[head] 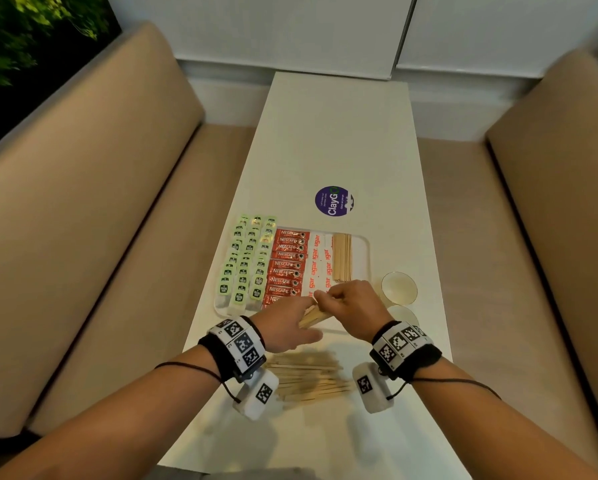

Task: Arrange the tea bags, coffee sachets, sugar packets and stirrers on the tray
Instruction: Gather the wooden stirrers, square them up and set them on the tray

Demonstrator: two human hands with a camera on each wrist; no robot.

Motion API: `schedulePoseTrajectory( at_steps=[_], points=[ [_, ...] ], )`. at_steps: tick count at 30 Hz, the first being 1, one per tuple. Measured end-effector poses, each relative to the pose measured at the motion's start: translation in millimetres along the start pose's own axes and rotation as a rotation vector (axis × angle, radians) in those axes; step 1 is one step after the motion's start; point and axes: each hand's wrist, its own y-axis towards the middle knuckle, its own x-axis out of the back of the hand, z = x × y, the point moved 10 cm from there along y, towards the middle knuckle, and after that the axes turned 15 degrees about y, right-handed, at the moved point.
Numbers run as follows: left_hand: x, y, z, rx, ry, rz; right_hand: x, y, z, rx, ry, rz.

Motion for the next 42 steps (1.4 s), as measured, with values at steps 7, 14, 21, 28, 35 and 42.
schedulePoseTrajectory(
  at_steps=[7, 14, 21, 28, 35, 42],
  points=[
    [12, -5, 19, -0.015, -0.134, 0.027, 20, 1, -7, -0.018, 0.039, -0.092],
    [7, -4, 27, 0.013, -0.109, -0.036, 7, 2, -8, 0.006, 0.046, -0.081],
    [-22, 2, 17, -0.046, 0.059, 0.096, -31, -3, -7, 0.009, -0.040, 0.078],
    [-47, 2, 44, -0.014, 0.146, 0.097, -56, -5, -30, -0.017, -0.094, 0.158],
    [-78, -7, 91, 0.165, 0.342, 0.104, -85, -19, -80, -0.094, -0.439, 0.344],
    [-99, -3, 89, 0.173, 0.346, 0.110, -102, -29, -103, -0.116, -0.714, 0.382]
  ],
)
